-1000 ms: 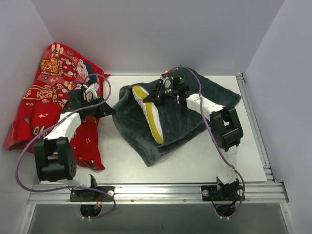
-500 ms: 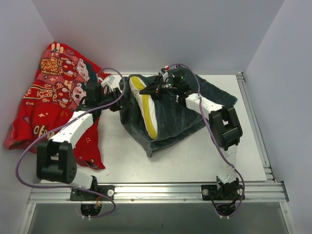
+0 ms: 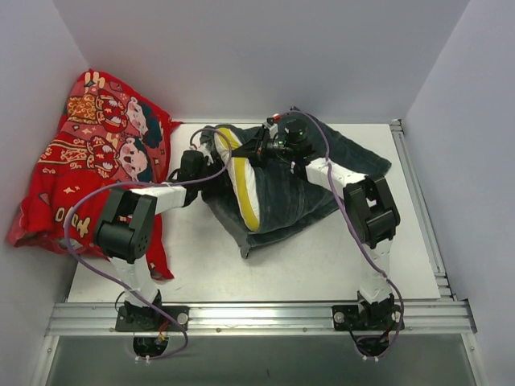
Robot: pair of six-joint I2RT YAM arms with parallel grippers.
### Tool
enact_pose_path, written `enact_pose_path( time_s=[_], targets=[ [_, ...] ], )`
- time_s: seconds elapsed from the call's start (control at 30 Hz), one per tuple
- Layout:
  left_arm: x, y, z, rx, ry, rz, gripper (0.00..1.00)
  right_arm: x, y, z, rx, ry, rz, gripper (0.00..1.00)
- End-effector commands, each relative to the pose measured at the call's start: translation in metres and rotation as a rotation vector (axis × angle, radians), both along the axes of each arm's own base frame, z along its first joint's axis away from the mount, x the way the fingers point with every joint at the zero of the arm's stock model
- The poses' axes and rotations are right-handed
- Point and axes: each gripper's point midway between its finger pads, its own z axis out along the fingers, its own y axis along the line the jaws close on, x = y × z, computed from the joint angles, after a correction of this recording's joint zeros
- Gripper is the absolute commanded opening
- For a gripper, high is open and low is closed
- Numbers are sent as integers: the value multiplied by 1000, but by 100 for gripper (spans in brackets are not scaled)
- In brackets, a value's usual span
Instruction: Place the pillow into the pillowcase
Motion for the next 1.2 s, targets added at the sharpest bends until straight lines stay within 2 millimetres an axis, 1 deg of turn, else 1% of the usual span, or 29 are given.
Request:
enact_pose_path(
  time_s=[0.0, 0.03, 0.1, 0.13, 0.2, 0.23, 0.27, 0.3, 0.37, 0.43, 0.47, 0.5, 0.57, 0.6, 0.67, 0.7, 0.77, 0.8, 0.83, 0.87, 0.9, 0.93, 0.97, 1.0, 1.03, 1.07, 1.1, 1.13, 1.17],
  targets=[
    [25, 28, -23, 144, -19, 151, 58, -16, 3, 58, 132, -85, 56, 0],
    [22, 34, -35, 194, 16, 160, 59, -15, 2, 62, 145, -95, 50, 0],
    [26, 44, -51, 278, 42, 176, 59, -16, 2, 64, 153, -86, 45, 0],
    [29, 51, -56, 327, 57, 198, 59, -17, 1, 67, 164, -84, 45, 0],
    [30, 55, -66, 384, 72, 189, 58, -19, 0, 67, 167, -69, 40, 0],
    [24, 62, -75, 430, 113, 195, 58, -20, -1, 69, 176, -60, 40, 0],
    [31, 61, -72, 438, 107, 197, 58, -20, -1, 69, 178, -55, 39, 0],
    [29, 63, -79, 458, 124, 182, 58, -22, -2, 69, 180, -51, 37, 0],
    [34, 67, -80, 504, 124, 191, 56, -25, -3, 75, 194, -47, 34, 0],
    [29, 68, -91, 555, 152, 161, 54, -26, -4, 75, 200, -36, 30, 0],
    [36, 68, -89, 581, 144, 165, 53, -28, -4, 76, 203, -25, 31, 0],
    [33, 70, -99, 613, 163, 143, 49, -30, -4, 79, 207, -26, 29, 0],
    [29, 73, -104, 641, 181, 121, 39, -33, -5, 79, 213, -11, 28, 0],
    [28, 74, -104, 644, 184, 117, 23, -32, -6, 80, 217, -18, 24, 0],
    [25, 77, -103, 625, 197, 111, 10, -31, -10, 75, 208, -20, 18, 0],
    [19, 72, -98, 584, 200, 82, 0, -29, -12, 71, 196, -34, 14, 0],
    [14, 70, -85, 524, 196, 49, 0, -22, -19, 59, 165, -16, -4, 0],
    [15, 57, -59, 436, 136, 10, 0, -19, -21, 49, 141, -20, -11, 0],
    [5, 63, -59, 404, 142, 2, 0, -14, -25, 43, 127, -18, -24, 0],
    [0, 63, -51, 375, 124, -4, 0, -12, -26, 33, 109, -7, -26, 0],
    [6, 61, -20, 329, 25, -7, 0, -9, -27, 24, 93, 10, -30, 0],
    [-9, 59, -19, 289, 34, -42, 0, -8, -27, 16, 77, -4, -31, 0],
    [-10, 64, -10, 256, 19, -36, 0, -6, -27, 4, 59, 6, -33, 0],
    [-11, 63, 9, 216, -28, -48, 0, -7, -26, -6, 37, 27, -31, 0],
    [-22, 61, 11, 177, -17, -80, 0, -6, -27, -15, 16, 11, -32, 0],
    [-23, 68, 16, 149, -15, -70, 0, -7, -25, -24, 0, 22, -29, 0],
    [-26, 70, 25, 126, -33, -70, 0, -8, -25, -34, -18, 39, -26, 0],
    [-28, 73, 29, 97, -40, -74, 0, -9, -25, -40, -31, 43, -26, 0],
    [-39, 72, 27, 58, -12, -96, 0, -10, -25, -51, -56, 25, -17, 0]
  ],
)
